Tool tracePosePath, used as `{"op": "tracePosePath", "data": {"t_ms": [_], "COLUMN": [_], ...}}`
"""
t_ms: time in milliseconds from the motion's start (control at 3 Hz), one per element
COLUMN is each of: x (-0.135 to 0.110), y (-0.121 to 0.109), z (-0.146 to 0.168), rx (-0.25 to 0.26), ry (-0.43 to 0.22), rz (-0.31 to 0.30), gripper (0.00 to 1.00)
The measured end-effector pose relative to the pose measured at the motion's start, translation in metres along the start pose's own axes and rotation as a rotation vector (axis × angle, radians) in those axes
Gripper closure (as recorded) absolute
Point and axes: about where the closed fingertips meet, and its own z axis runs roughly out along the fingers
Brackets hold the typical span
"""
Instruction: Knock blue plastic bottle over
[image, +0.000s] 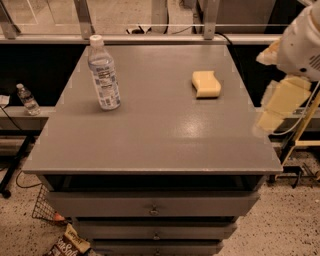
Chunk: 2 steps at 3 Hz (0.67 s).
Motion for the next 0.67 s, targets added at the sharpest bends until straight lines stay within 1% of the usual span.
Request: {"op": "tracePosePath", "data": {"t_ms": [333,667], "x": [-0.04,-0.085], "y": [-0.017,-0.027], "z": [0.027,0.056], "rx": [-0.015,-0.024], "ry": [-0.129,-0.244], "rz": [0.033,0.067], "gripper": [0.0,0.0]}}
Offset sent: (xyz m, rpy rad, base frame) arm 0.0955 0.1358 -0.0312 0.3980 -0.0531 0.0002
